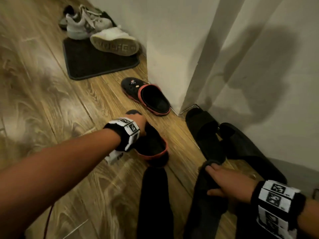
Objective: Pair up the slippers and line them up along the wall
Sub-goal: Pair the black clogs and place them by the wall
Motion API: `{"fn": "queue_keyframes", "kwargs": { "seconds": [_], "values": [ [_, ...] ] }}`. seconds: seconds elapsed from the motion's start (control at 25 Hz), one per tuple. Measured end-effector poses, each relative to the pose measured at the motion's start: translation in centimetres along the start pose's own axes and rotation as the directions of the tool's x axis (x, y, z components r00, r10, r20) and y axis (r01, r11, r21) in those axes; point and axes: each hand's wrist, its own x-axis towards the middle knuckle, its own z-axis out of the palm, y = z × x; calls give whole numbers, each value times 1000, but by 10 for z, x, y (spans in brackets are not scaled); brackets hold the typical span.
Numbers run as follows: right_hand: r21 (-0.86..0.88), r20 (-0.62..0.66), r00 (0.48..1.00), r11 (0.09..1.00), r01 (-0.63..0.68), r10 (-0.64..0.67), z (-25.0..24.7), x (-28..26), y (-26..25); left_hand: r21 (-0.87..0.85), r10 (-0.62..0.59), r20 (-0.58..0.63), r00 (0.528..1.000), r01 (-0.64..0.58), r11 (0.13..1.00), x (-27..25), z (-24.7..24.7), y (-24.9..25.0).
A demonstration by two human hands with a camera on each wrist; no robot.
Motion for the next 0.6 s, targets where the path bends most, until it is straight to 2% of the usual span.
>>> {"fn": "queue_keyframes", "kwargs": {
  "seconds": [0.24,0.36,0.48,0.6],
  "values": [
    [-3,-55,998,1000,4,-4,9,-5,3,-2,-56,-86,995,56,998,1,-9,-73],
    [21,-58,998,1000,-1,2,12,-9,3,-38,-75,-70,995,73,997,5,-7,-92],
    [19,-31,999,1000,-15,15,16,-14,1,-16,-83,-47,995,82,997,14,-13,-87],
    [15,-30,999,999,-35,36,17,-17,-1,-111,-18,-241,970,-9,994,28,-25,-48]
  ]
}}
